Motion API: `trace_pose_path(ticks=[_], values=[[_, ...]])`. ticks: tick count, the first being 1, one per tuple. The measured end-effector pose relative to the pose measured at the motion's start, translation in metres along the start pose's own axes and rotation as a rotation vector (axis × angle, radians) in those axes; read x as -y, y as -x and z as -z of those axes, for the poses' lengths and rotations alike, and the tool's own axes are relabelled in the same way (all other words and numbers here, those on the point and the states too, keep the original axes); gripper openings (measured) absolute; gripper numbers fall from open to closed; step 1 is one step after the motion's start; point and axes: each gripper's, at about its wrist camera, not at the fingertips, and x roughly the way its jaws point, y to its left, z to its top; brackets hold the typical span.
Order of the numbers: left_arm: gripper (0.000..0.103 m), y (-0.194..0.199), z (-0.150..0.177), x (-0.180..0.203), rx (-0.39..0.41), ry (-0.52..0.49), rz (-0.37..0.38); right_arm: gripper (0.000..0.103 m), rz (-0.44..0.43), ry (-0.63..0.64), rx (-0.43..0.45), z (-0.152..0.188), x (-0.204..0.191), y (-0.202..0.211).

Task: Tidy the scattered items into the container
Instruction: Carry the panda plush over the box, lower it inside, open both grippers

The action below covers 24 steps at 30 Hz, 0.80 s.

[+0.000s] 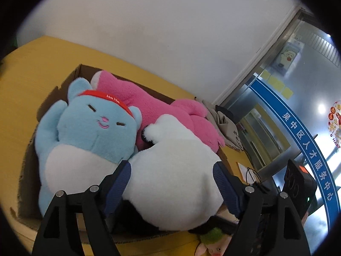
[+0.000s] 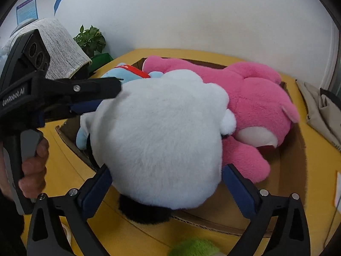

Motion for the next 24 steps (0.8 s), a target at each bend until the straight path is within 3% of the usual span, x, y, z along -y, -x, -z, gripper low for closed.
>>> trace_pose_path(ticks=[4,7,11,14,21,23,24], values=[[0.08,-0.003,0.02,0.009,-0.099,-0.161,-0.101,0.103,0.069,0.001,0.026,0.003,0.038,0.032],[0.078,-0.029,0.037,-0.008,-0.216,-0.154,-0.17,0.101,0.116,-0.1,-0.046,0.009,0.083,0.019],[0.074,-0.033,0.05,-0.008,-0.221,-0.235,-0.224,0.089,0.138,-0.118,-0.185,0.043,0.093,-0.015],[0.074,-0.025,0.058,-0.008,-0.224,-0.251,-0.225,0.088,0.126,-0.186,-0.179,0.053,0.092,-0.004],[0.074,0.006,0.076,-0.005,-0.212,-0.26,-0.265,0.089,0.105,-0.197,-0.201,0.079,0.068,0.018],[0.074,0.027,0.08,0.006,-0.175,-0.253,-0.264,0.094,0.155,-0.164,-0.17,0.084,0.053,0.03],[0.074,0.042,0.081,0.014,-0.143,-0.25,-0.246,0.102,0.178,-0.147,-0.138,0.086,0.045,0.04]])
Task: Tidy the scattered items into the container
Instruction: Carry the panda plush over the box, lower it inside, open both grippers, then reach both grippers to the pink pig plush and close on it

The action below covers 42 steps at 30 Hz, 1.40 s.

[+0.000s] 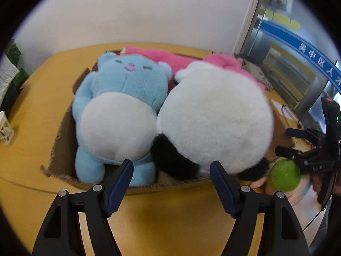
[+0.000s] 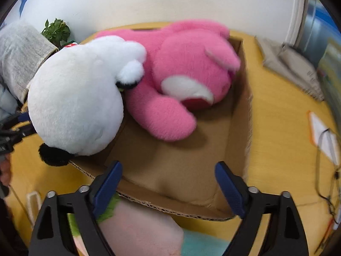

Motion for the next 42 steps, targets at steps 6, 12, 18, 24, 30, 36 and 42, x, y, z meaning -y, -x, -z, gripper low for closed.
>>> trace_pose_path(ticks=[6,12,18,24,30,36,42], values=[[0.082,0.074,0.014,0.037,0.143,-0.071,-0.022,0.103,-0.055,-0.053,0.266,0.039,-0.018,0.091],[0.082,0.082,0.022,0.069,0.137,-0.113,0.002,0.103,-0.003,-0.152,0.302,0.079,-0.015,0.119],[0.082,0.064,0.03,0.09,0.075,-0.089,0.088,0.103,-0.019,-0.146,0.334,0.109,-0.004,0.133],[0.082,0.035,0.041,0.113,-0.031,-0.024,0.2,0.103,-0.039,-0.065,0.359,0.11,0.03,0.131],[0.082,-0.005,0.056,0.131,-0.135,0.03,0.255,0.103,-0.196,-0.148,0.222,0.113,0.059,0.074],[0.082,-0.035,0.065,0.126,-0.183,0.084,0.286,0.103,-0.282,-0.148,0.153,0.157,0.018,0.07],[0.082,-0.04,0.062,0.116,-0.176,0.103,0.304,0.103,-0.312,-0.087,0.162,0.186,-0.01,0.102]])
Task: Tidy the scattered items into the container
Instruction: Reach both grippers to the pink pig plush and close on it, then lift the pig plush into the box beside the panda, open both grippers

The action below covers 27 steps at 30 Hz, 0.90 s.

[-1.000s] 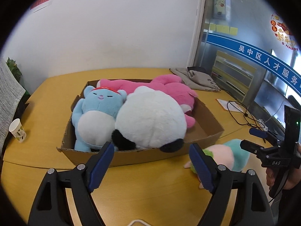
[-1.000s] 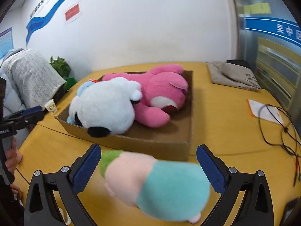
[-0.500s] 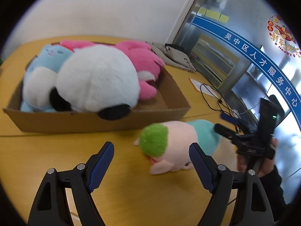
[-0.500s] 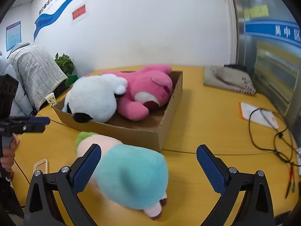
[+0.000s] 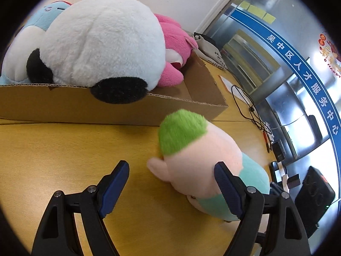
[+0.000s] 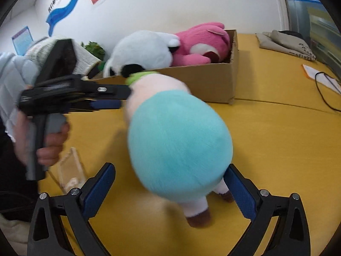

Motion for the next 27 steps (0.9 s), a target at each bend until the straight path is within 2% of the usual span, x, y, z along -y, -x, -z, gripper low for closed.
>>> trace_pose_path(ticks=[2,5,8,11,12,15,17,20,23,25,27], values=[[0.082,0.001,-0.003,0.0,0.017,-0.001,0.024,0.103,0.007,0.047,0.023,-0.001,-0.005,0.015],[0.082,-0.004,-0.013,0.004,0.038,0.001,0.078,0.103,0.1,0.059,0.05,-0.009,0.002,0.026],[0.082,-0.025,-0.025,0.008,-0.003,-0.011,0.14,0.103,0.085,-0.01,0.023,-0.019,0.013,0.012],[0.082,-0.051,-0.03,0.008,-0.074,0.006,0.185,0.103,0.061,0.002,-0.003,-0.023,0.002,-0.008],[0.082,-0.054,-0.031,0.009,-0.079,0.006,0.196,0.103,0.071,0.01,-0.009,-0.023,-0.002,-0.014],[0.08,-0.059,-0.03,0.012,-0.086,-0.006,0.217,0.096,0.194,0.035,-0.046,-0.016,-0.009,-0.034],[0.074,-0.059,-0.028,0.015,-0.092,-0.027,0.225,0.093,0.206,0.039,-0.047,-0.009,-0.011,-0.035],[0.065,-0.053,-0.028,0.024,-0.089,-0.062,0.219,0.089,0.215,0.027,-0.039,-0.002,-0.012,-0.03],[0.061,-0.032,-0.032,0.035,-0.059,-0.1,0.191,0.084,0.231,0.031,-0.023,-0.006,-0.016,-0.025],[0.061,-0.002,-0.044,0.049,-0.002,-0.145,0.19,0.083,0.224,0.035,0.002,-0.014,-0.023,-0.018],[0.061,0.035,-0.062,0.068,0.075,-0.203,0.185,0.083,0.237,0.083,0.07,-0.03,-0.037,0.0]])
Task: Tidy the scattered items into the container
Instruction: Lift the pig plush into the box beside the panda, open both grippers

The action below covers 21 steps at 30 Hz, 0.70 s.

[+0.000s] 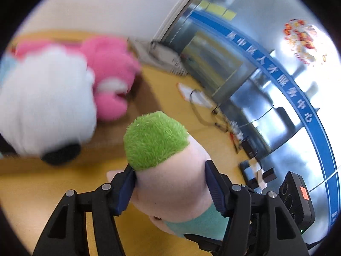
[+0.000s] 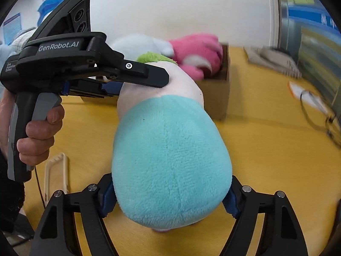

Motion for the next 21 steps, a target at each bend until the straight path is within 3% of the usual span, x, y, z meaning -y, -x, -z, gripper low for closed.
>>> trace_pose_path(ticks=[5,10,15,21], values=[[0.061,0.068,-0.075,0.059,0.156,-0.199,-0.106,0.084,0.003,0.086,0.226,-0.073,-0.008,0.052],[0.061,0.088,-0.133,0.079,0.222,-0.283,-0.176,0.084,0.005,0.127,0.367,-0.149,-0.002,0.066],[0.061,0.061,-0.153,0.052,0.182,-0.264,-0.216,0.084,-0.022,0.12,0.387,-0.181,0.014,0.034],[0.061,-0.019,-0.144,-0.01,0.033,-0.168,-0.237,0.084,-0.053,0.062,0.303,-0.162,0.037,-0.043]])
